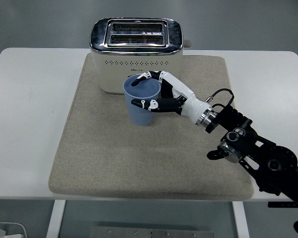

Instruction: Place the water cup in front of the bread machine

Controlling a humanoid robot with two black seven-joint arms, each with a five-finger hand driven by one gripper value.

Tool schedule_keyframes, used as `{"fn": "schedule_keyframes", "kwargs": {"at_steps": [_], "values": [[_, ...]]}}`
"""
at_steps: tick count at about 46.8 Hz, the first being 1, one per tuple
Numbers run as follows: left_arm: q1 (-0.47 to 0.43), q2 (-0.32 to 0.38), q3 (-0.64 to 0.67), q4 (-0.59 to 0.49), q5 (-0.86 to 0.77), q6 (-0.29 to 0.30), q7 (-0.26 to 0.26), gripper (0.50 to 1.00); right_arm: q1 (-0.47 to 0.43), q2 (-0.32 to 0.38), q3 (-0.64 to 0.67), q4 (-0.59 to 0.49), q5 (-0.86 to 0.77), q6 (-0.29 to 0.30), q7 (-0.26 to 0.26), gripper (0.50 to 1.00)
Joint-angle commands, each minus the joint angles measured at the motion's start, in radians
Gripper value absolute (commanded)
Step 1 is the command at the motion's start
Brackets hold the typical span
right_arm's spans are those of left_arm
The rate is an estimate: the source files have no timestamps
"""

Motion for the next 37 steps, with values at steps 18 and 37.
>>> {"fn": "schedule_keyframes", "kwargs": {"at_steps": [18, 37], "values": [[0.000, 0.000, 0.000, 0.000, 0.000, 0.000, 0.000, 1.000, 0.022, 0.096, -0.034, -0.085, -0.011, -0.036, 0.004, 0.586], [0.000, 0.000, 0.000, 0.000, 0.000, 0.000, 0.000, 1.000, 0.036, 0.096, -0.077, -0.117, -0.011, -0.094, 0.011, 0.596]]}}
